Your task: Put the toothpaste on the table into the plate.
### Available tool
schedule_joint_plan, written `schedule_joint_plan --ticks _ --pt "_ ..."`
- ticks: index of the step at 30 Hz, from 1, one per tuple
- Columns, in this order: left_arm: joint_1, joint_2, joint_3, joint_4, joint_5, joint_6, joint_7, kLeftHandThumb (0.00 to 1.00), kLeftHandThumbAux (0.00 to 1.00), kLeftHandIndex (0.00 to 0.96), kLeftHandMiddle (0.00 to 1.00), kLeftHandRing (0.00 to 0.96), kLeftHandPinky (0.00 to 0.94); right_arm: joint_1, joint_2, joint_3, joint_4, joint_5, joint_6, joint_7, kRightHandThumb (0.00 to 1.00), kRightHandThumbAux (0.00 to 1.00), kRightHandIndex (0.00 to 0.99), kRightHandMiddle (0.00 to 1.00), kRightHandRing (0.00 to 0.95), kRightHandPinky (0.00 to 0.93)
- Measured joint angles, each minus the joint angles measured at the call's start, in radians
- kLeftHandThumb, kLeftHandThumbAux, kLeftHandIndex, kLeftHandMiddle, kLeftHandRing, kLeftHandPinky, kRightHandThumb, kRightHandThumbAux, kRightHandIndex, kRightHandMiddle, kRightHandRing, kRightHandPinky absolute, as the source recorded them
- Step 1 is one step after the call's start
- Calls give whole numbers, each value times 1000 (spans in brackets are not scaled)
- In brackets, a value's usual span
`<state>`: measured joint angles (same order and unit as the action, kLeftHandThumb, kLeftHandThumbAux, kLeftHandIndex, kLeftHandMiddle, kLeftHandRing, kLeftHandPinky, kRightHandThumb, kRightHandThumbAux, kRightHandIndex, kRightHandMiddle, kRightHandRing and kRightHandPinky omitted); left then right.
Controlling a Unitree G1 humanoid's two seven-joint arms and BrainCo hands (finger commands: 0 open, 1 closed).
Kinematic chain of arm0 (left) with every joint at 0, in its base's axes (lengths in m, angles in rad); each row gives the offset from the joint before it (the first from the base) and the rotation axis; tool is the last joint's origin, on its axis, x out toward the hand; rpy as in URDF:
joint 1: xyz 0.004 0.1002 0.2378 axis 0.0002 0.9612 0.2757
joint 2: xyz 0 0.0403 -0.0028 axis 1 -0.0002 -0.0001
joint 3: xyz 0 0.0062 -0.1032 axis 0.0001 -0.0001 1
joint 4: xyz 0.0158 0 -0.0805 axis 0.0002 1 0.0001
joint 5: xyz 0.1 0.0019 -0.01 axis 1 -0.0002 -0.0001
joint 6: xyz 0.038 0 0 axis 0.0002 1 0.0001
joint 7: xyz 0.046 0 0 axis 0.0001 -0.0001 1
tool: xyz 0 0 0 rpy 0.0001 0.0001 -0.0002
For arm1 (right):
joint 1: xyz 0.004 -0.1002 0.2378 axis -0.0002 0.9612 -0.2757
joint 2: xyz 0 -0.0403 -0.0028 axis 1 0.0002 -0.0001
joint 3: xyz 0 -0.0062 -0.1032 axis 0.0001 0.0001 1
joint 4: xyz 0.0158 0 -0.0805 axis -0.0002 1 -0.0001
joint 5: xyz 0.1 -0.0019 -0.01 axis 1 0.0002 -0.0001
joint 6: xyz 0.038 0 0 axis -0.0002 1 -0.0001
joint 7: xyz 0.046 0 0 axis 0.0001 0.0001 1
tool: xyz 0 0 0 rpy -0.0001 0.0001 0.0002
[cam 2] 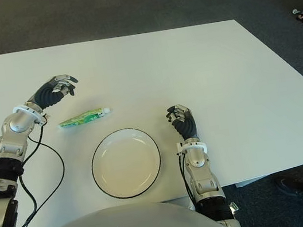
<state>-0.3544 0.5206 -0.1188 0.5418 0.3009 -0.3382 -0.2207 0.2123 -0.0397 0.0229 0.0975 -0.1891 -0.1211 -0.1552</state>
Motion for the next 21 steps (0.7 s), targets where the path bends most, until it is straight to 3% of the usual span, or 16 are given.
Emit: schedule_joint_plan --ticks 4,8,14,21 --pt "-10 -2 -39 13 89 -11 79 643 421 179 224 199 144 0 0 1 0 0 0 0 707 732 428 545 546 556" --pt "-33 -4 -98 32 205 -14 181 570 341 66 100 87 93 0 -1 3 0 -2 0 0 707 732 428 542 542 551" --pt "-104 -7 -208 74 384 7 292 489 274 7 30 13 48 -1 -1 8 0 -3 0 0 707 731 428 539 539 547" --pt "-157 -15 -301 91 499 64 310 428 240 0 29 17 73 -2 -1 8 0 -2 0 0 707 731 428 537 537 549"
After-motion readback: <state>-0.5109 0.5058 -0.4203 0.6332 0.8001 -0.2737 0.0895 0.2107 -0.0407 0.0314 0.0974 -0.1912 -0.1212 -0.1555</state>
